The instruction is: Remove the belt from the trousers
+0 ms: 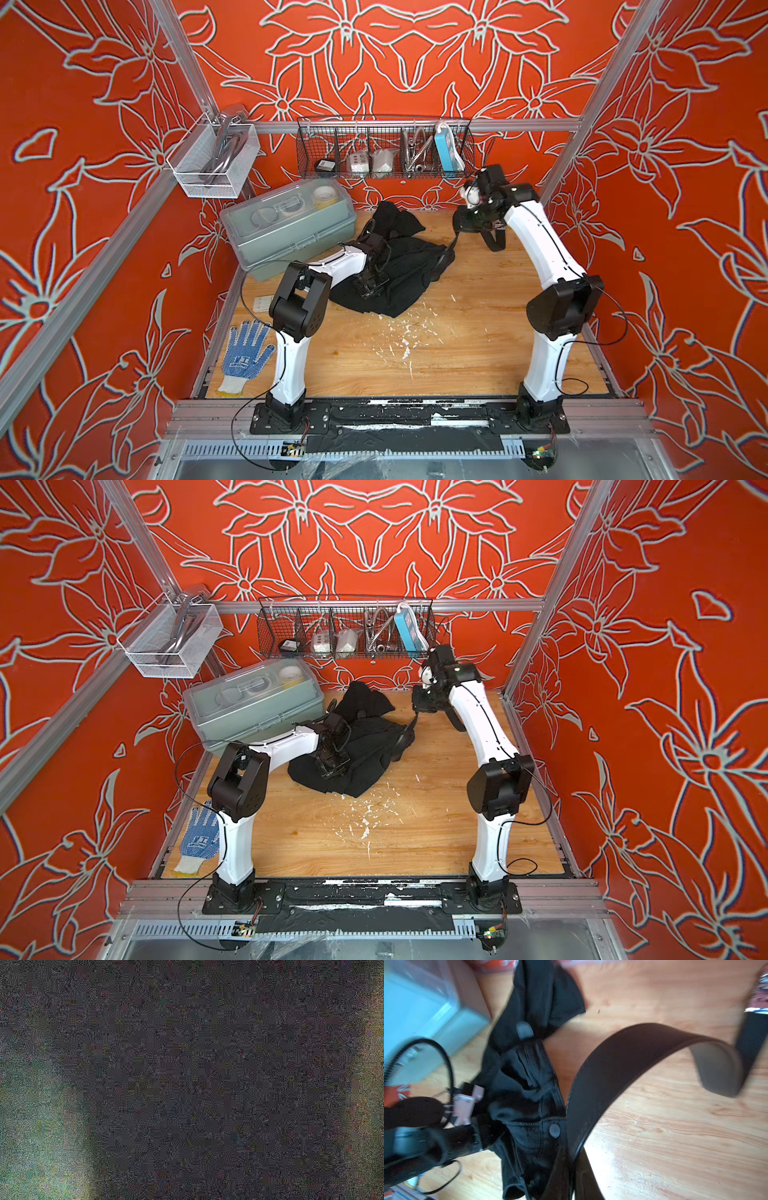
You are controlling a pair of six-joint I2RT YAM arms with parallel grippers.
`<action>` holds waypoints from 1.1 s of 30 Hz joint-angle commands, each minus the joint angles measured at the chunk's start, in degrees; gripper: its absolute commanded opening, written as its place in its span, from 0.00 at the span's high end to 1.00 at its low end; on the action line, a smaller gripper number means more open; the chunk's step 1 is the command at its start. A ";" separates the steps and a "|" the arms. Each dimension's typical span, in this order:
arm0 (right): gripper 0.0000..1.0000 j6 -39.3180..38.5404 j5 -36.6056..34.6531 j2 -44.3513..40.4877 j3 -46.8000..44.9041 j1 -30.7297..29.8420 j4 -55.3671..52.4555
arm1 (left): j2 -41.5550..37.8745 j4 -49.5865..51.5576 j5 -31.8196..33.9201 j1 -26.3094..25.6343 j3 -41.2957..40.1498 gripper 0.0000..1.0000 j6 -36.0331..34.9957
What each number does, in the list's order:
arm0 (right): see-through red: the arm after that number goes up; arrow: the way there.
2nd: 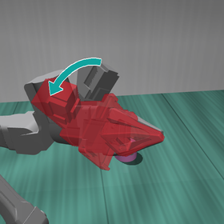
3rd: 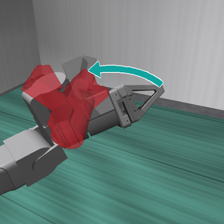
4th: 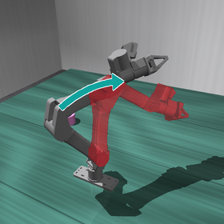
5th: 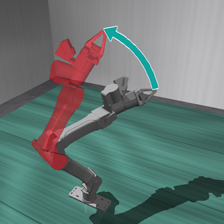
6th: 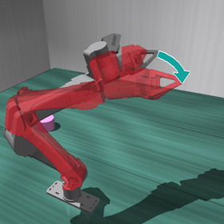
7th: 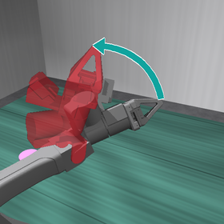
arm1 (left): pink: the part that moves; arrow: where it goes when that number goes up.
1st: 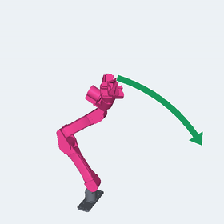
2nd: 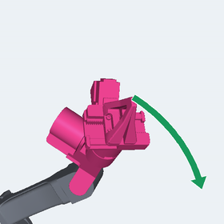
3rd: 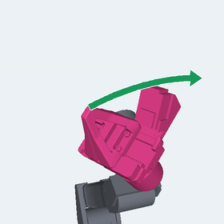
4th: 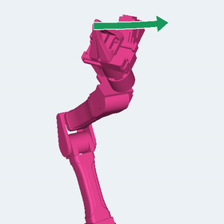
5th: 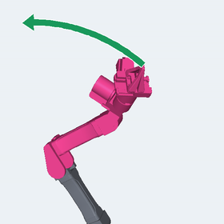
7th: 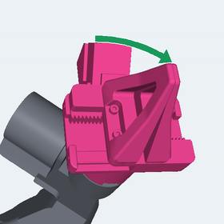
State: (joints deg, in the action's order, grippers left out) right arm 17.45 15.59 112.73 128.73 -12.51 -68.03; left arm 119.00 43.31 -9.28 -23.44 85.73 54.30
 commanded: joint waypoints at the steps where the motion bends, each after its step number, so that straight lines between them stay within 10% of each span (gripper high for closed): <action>1: 1.00 -0.68 -2.15 -4.79 10.99 6.08 -9.06 | 8.43 8.39 5.34 1.21 -4.98 1.00 2.12; 19: 1.00 -3.55 3.84 -9.15 16.21 26.44 -12.99 | 10.31 11.52 7.17 1.29 -2.33 1.00 3.08; 33: 1.00 14.60 20.25 -15.06 14.68 36.38 9.09 | 10.97 18.28 11.30 1.21 -0.05 1.00 7.61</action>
State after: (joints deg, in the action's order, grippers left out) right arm 25.78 31.77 102.98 145.80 22.68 -73.80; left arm 121.80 48.60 -9.02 -23.40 90.54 58.43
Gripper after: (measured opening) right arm 0.075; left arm 0.047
